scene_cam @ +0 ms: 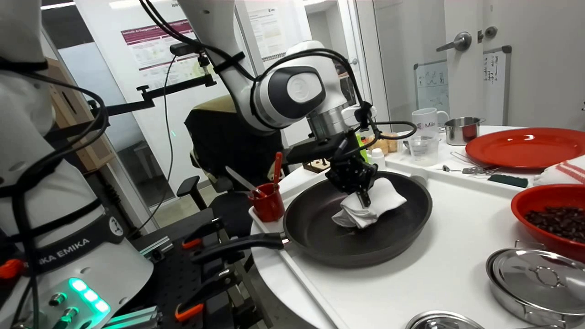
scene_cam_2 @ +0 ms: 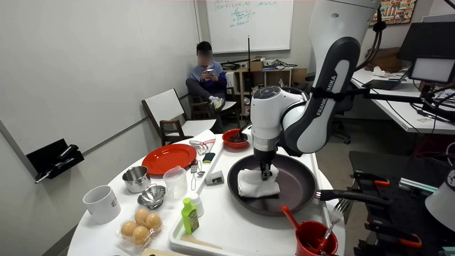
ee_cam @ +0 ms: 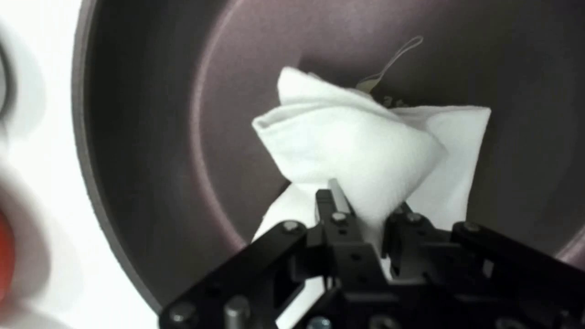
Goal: Use the white towel to wipe the black pan
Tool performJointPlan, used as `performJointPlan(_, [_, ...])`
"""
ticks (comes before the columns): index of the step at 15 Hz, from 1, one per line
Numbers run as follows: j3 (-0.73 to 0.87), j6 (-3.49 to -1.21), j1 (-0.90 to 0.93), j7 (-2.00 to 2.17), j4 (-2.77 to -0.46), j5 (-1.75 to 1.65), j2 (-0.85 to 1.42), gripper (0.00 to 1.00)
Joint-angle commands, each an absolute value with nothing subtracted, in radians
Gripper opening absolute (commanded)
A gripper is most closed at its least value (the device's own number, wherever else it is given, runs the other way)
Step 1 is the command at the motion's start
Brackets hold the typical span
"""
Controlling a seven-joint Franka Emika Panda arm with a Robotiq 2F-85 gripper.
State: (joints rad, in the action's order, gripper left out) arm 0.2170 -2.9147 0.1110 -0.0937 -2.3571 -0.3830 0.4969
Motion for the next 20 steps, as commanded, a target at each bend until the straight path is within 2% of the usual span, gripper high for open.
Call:
performJointPlan(1, [0.246,-2.933,0.110,-0.053,-2.288,-0.381,0.549,0.09])
performJointPlan(10, [0.332,-2.944,0.076,-0.041,-2.264,-0.385,0.606,0.09])
performJointPlan(20, [0.322,-3.011,0.075,-0.132,-2.445,-0.431,0.518,0.09])
